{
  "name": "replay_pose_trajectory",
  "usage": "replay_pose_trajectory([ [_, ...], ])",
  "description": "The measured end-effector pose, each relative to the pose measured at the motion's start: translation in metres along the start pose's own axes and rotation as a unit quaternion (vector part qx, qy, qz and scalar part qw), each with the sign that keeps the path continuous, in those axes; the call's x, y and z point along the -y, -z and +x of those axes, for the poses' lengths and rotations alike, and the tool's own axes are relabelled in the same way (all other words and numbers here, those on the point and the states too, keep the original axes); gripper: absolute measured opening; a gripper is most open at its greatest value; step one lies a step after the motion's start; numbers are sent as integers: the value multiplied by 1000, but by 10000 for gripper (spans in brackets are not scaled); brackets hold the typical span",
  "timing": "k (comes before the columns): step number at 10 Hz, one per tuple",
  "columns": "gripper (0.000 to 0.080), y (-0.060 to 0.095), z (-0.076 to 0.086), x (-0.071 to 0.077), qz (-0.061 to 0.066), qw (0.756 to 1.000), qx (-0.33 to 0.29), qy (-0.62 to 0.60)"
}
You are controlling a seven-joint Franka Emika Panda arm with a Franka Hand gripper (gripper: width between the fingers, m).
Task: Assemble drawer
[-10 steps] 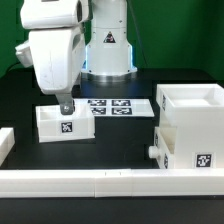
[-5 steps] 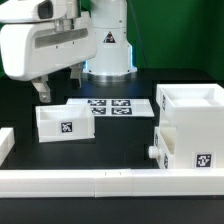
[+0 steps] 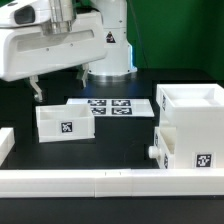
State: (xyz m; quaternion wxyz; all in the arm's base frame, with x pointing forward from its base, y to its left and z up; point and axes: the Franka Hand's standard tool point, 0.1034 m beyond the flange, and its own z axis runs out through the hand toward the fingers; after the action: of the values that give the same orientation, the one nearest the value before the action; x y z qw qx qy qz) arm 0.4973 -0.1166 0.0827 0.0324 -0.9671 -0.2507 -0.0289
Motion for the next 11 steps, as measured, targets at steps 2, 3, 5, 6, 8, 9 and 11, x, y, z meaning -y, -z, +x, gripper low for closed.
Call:
replay_pose_trajectory([
  [2, 649, -17, -20, 26, -9, 996, -3, -93],
  [3, 649, -26, -29, 37, -11, 994, -3, -109],
  [5, 649, -29, -30, 40, -17, 994, -10, -105],
  [6, 649, -30, -30, 40, -17, 994, -10, -105],
  [8, 649, -33, -30, 42, -20, 992, -15, -120],
  [9, 649, -47, -36, 54, -21, 990, -16, -139],
  [11, 649, -66, -35, 66, -8, 986, -4, -167],
])
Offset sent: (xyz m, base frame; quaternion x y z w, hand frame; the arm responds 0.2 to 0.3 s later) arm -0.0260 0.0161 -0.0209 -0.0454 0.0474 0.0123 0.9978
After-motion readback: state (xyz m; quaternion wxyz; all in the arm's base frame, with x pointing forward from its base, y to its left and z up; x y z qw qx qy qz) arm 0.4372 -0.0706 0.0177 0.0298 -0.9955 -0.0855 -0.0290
